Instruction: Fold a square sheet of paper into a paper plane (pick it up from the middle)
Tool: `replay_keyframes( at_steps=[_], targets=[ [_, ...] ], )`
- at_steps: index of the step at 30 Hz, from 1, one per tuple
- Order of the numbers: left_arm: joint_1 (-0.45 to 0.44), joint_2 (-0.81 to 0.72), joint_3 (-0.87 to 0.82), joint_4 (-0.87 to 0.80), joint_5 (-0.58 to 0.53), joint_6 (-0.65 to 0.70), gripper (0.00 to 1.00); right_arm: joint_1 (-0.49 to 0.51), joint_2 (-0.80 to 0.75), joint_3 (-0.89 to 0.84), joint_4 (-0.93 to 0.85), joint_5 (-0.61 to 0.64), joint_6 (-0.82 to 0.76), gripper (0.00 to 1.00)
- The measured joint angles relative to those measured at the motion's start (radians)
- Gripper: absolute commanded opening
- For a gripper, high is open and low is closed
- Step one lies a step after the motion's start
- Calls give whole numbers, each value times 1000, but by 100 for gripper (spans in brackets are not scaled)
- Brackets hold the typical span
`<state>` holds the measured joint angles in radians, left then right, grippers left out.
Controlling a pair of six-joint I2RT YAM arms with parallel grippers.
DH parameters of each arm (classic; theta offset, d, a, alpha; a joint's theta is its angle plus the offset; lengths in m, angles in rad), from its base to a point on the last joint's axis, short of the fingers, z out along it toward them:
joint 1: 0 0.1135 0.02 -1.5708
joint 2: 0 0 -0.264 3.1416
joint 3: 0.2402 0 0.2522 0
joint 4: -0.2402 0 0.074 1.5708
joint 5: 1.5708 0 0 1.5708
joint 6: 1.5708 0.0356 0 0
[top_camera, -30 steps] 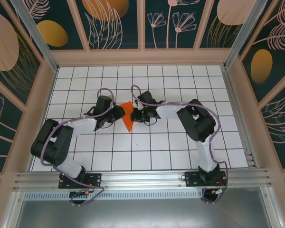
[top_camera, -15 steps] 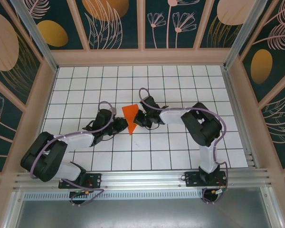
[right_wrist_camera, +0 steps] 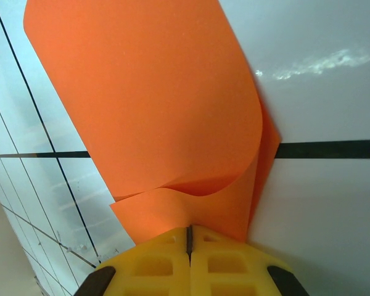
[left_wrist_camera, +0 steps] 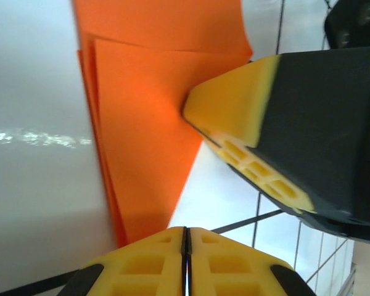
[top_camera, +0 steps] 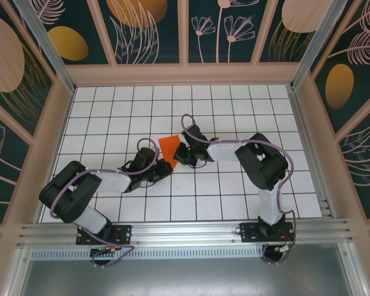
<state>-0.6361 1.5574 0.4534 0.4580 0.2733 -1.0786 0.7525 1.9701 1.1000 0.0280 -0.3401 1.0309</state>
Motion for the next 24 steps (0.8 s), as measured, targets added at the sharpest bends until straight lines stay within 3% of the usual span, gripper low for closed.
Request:
replay_keyframes(
  at_steps=[10, 24],
  targets=[
    [0, 21, 0, -21, -38, 1, 6, 0, -16, 0, -2, -5, -121, 6],
    [-2, 24, 1, -23, -38, 19, 3, -5, -55, -2, -9, -151, -346, 4]
  ],
)
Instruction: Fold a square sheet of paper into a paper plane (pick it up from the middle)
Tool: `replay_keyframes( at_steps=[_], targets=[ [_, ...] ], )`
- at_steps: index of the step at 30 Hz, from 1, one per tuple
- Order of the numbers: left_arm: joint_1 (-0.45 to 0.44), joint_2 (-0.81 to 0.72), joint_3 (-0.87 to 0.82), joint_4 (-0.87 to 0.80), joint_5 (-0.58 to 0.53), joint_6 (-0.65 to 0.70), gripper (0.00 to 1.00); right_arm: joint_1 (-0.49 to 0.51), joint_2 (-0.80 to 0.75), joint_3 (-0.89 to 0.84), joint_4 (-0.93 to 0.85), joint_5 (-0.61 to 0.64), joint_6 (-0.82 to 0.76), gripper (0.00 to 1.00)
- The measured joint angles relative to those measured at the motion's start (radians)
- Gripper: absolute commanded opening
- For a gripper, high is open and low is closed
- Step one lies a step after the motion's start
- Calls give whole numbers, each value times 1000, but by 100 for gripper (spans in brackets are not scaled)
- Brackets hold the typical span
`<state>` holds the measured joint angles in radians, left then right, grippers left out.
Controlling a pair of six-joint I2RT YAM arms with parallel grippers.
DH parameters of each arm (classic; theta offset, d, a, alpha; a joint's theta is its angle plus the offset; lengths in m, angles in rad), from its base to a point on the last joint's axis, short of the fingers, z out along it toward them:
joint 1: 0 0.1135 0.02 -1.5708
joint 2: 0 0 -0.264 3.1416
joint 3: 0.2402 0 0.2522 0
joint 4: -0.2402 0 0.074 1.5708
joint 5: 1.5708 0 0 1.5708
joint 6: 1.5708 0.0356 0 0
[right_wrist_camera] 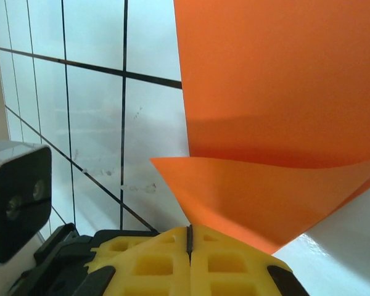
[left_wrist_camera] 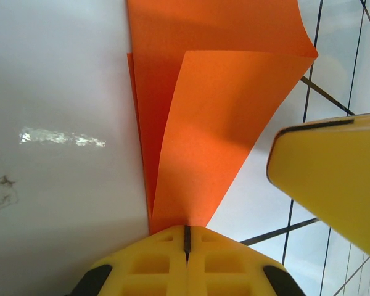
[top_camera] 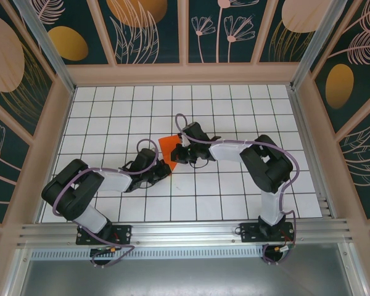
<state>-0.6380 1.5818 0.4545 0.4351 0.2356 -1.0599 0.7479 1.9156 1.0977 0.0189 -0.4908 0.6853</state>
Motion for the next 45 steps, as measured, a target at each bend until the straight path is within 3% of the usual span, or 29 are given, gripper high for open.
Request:
replay_keyframes(
  at_steps=[23, 45],
  targets=[
    [-13, 13, 51, -84, -14, 63, 5, -10, 64, 13, -53, -5, -111, 4],
    [-24, 20, 71, -107, -31, 126, 5, -135, 115, 96, -107, -30, -187, 5]
  ],
)
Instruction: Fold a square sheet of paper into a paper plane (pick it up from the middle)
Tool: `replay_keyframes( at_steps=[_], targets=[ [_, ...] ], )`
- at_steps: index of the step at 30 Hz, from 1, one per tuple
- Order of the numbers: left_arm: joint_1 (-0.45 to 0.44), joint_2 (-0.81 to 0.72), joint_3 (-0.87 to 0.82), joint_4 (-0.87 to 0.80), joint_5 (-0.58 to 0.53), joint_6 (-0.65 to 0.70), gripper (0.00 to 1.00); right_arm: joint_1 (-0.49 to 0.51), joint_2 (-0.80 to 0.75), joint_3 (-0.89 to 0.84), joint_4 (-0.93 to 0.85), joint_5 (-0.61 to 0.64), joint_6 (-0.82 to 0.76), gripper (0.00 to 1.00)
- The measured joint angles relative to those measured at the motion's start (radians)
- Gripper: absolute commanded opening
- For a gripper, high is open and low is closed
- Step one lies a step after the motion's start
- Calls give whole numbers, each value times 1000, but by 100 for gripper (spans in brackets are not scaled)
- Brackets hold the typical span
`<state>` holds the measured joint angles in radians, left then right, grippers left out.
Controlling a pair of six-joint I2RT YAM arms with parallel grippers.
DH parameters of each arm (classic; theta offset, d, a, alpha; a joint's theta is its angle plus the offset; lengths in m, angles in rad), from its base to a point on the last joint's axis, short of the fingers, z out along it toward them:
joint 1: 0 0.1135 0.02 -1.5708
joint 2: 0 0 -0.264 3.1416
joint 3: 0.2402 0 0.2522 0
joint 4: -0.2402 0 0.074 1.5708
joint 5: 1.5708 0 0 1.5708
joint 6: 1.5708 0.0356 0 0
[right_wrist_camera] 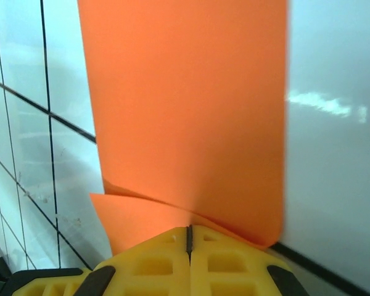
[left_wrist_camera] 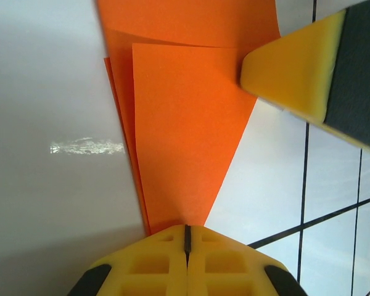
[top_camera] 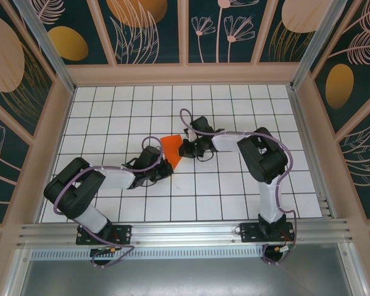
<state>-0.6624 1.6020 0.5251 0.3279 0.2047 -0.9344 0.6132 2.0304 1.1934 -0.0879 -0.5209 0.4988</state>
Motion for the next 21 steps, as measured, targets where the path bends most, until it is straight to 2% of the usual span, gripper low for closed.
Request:
replay_keyframes(
  at_steps=[8, 15, 21],
  targets=[
    [0, 0, 2, -3, 0, 16, 5, -72, 18, 26, -4, -1, -42, 6],
    [-2, -2, 11, -24, -3, 25, 5, -109, 18, 65, -21, 87, -72, 9],
    [-4, -3, 12, -27, -6, 26, 5, -63, -40, 29, -21, 93, -74, 11]
  ],
)
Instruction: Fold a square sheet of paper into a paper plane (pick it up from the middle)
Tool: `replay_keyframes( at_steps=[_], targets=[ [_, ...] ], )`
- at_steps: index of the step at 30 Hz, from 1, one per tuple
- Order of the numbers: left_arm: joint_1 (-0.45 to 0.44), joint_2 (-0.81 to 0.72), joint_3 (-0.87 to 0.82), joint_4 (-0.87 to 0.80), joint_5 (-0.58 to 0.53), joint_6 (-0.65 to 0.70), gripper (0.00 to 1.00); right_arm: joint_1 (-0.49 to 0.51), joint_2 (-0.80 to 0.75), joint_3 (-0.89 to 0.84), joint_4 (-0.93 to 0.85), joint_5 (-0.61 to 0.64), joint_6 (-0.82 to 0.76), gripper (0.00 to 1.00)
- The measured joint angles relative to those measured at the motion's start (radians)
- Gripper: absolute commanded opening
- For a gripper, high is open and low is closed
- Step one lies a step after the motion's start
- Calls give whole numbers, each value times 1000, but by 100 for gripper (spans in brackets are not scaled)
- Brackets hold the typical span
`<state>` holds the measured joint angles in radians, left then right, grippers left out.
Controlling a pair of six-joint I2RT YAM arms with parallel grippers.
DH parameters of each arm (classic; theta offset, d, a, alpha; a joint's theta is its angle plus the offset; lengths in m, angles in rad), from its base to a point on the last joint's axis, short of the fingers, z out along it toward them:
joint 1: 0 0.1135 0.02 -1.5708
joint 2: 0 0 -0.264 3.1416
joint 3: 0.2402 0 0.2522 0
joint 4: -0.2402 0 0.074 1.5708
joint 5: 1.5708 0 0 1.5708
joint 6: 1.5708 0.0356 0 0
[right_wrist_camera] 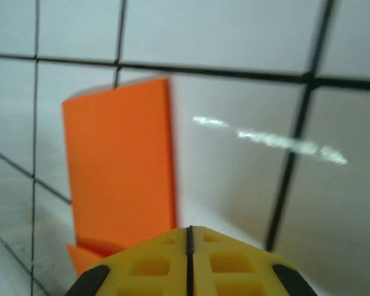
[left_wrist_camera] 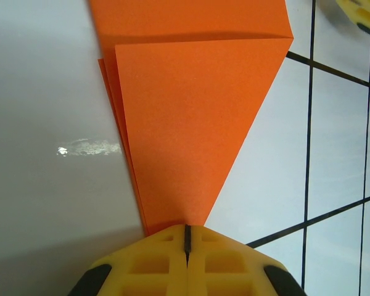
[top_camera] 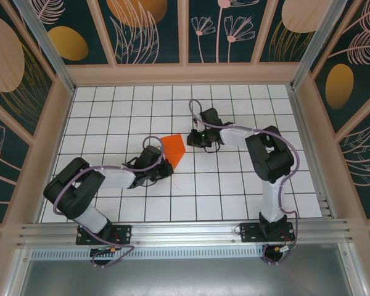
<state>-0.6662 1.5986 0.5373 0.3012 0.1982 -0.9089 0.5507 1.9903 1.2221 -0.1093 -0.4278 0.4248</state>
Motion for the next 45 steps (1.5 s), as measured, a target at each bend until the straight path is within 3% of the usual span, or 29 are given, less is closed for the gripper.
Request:
replay_keyframes(
  at_steps=[8, 22, 27, 34, 45],
  targets=[
    [0, 0, 5, -10, 0, 3, 5, 131, 4, -14, -1, -43, 7, 10],
    [-1, -6, 2, -10, -2, 3, 8, 77, 67, 35, -37, -51, 22, 10],
    [-2, -51, -5, -71, -16, -6, 22, 35, 60, 42, -34, 3, 21, 10],
    [-2, -209, -6, -230, -103, -28, 40, 60, 42, 72, -35, 115, 14, 12],
    [-2, -347, -6, -322, -290, -86, 70, 97, 223, 381, -114, 229, -27, 16]
  ],
)
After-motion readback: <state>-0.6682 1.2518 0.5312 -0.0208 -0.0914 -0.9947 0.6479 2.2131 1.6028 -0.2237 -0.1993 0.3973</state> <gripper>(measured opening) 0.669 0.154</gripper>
